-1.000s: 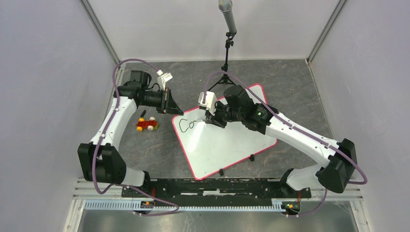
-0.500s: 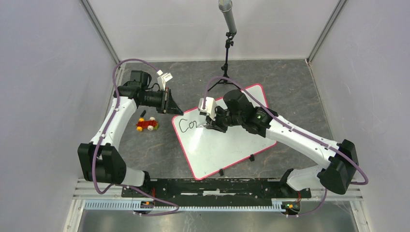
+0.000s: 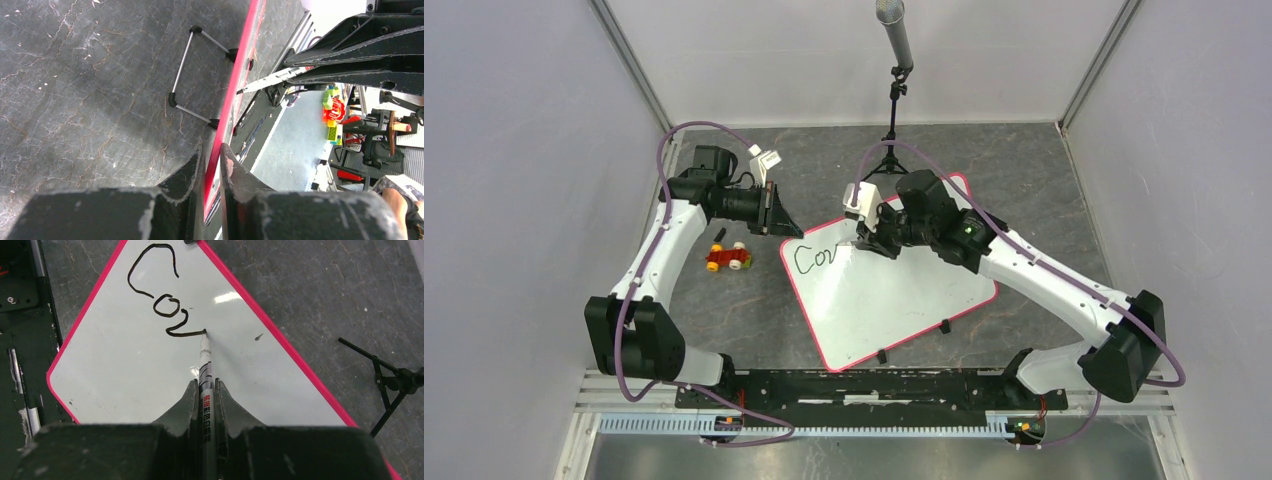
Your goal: Write a sentence on the whiteboard
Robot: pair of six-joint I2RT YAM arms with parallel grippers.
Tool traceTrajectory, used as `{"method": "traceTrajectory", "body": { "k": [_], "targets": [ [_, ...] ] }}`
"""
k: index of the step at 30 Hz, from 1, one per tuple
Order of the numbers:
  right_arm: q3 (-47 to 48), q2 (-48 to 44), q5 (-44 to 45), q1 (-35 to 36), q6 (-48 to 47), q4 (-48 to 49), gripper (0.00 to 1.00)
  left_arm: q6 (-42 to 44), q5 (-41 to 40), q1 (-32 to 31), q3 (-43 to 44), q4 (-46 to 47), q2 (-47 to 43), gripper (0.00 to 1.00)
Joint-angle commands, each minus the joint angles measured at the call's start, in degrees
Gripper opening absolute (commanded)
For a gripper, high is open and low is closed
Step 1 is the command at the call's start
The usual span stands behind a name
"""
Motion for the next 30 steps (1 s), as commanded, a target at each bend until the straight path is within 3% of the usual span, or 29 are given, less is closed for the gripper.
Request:
{"method": "traceTrajectory", "body": {
  "k": [1, 16, 30],
  "targets": [
    [2.67, 1.11, 1.68, -0.32, -0.99, -0.02, 0.0, 3.11, 0.07, -0.88, 1.93, -0.42, 0.34, 0.02],
    [-3.26, -0.84, -1.91, 0.64, -0.17, 0.22, 0.0, 3.46, -0.2, -0.99, 1.49, -0.42, 0.21, 0.02],
    [-2.12, -1.86, -0.95, 1.15, -2.37, -3.39, 0.0, 3.32, -0.51, -1.25, 1.51, -0.42, -0.01, 0.02]
  ]
}}
